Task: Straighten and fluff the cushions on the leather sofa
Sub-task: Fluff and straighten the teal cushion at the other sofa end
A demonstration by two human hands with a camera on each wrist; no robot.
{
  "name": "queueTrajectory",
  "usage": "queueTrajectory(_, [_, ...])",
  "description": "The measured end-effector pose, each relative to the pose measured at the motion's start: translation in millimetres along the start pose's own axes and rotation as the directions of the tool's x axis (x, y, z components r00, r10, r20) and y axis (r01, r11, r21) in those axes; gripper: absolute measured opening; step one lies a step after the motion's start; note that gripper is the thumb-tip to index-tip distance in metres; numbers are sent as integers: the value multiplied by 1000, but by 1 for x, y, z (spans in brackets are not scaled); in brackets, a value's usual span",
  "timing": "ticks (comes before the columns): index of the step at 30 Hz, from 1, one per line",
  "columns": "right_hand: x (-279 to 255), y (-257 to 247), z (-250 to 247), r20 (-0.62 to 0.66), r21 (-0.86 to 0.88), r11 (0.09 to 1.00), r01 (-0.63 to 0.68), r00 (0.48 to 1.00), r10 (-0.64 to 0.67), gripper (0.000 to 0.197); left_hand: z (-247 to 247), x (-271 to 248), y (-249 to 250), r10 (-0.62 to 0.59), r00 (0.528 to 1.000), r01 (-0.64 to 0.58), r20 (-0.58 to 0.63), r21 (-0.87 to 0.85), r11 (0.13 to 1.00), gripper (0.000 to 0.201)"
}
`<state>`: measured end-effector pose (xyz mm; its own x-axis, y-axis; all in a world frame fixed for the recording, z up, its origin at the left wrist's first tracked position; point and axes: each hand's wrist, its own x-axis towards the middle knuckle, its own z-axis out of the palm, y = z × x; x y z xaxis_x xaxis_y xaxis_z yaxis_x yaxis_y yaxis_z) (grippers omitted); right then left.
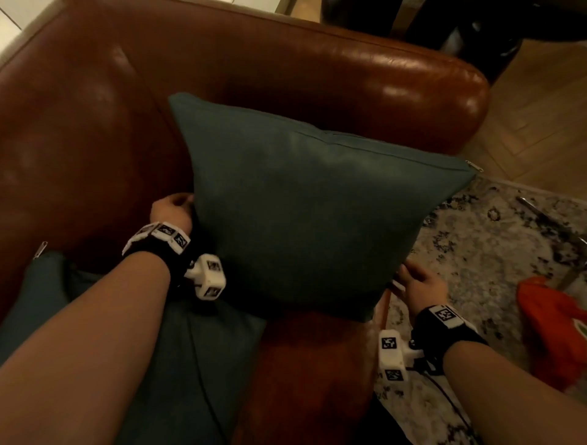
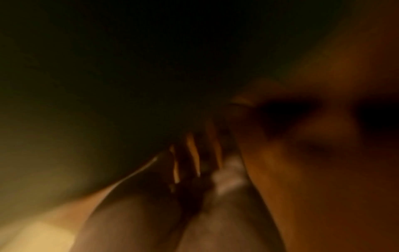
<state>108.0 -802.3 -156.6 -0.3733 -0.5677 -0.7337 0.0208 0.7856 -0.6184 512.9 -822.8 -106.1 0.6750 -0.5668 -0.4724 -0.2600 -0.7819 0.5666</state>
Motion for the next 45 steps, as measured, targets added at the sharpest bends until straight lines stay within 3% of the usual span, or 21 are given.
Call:
queueTrajectory(2, [3,6,-4,97,-27,991,-132,986,134,42,5,-1,-17,-1,998,-17,70,261,965,35])
queueTrajectory(4, [-1,10,-1,181,-276,946,-168,958,223,48,10,-3,-29,-41,980,-59,193,486,872,37])
queueTrajectory(6, [-2,13,7,203,-436,891,-124,951,232,45,11,-10,-30,-72,947,-176,312,695,697,47])
queueTrajectory(8, [-1,14,13,137,-521,850,-79,975,174,38,4,-13,-22,-76,911,-338,405,840,424,63])
queueTrajectory(9, [0,13,14,99,-560,826,-60,985,139,34,-1,-14,-17,-79,900,-383,430,863,331,67])
queueTrajectory(10, [1,12,13,72,-583,811,-51,991,114,29,-5,-13,-13,-82,892,-413,444,875,251,68])
queueTrajectory(12, [4,13,11,43,-595,803,-41,996,82,22,-7,-7,-12,-83,889,-430,450,883,186,63])
queueTrajectory(14, [8,16,8,14,-601,798,-36,998,56,21,-10,-1,-13,-85,885,-438,457,882,175,56])
queueTrajectory(17, [13,18,7,-12,-574,818,-39,999,39,25,-14,6,-16,-99,902,-397,419,898,189,61])
queueTrajectory(19, [16,19,5,-23,-576,817,-33,999,25,26,-11,10,-15,-100,910,-387,403,910,147,61])
queueTrajectory(23, [12,15,4,85,-681,732,26,995,43,22,-2,0,-2,-126,911,-383,392,919,91,55])
queueTrajectory(25, [10,10,3,146,-693,719,54,987,66,34,-2,-3,1,-92,907,-404,410,911,82,65])
queueTrajectory(27, [10,6,5,153,-713,697,82,987,40,39,-3,-3,-2,-101,909,-398,404,915,69,70])
queueTrajectory(31, [15,6,9,112,-738,668,99,993,-23,26,-1,7,-3,-122,910,-396,397,918,28,69])
queueTrajectory(33, [18,8,9,96,-731,676,97,995,-40,21,-1,7,0,-162,912,-367,376,927,80,63])
queueTrajectory(36, [19,10,8,103,-740,664,105,994,-43,14,5,19,-5,-227,898,-366,377,926,87,48])
queueTrajectory(45, [20,9,5,69,-693,717,74,997,-36,19,-1,31,-4,-198,899,-350,391,913,210,55])
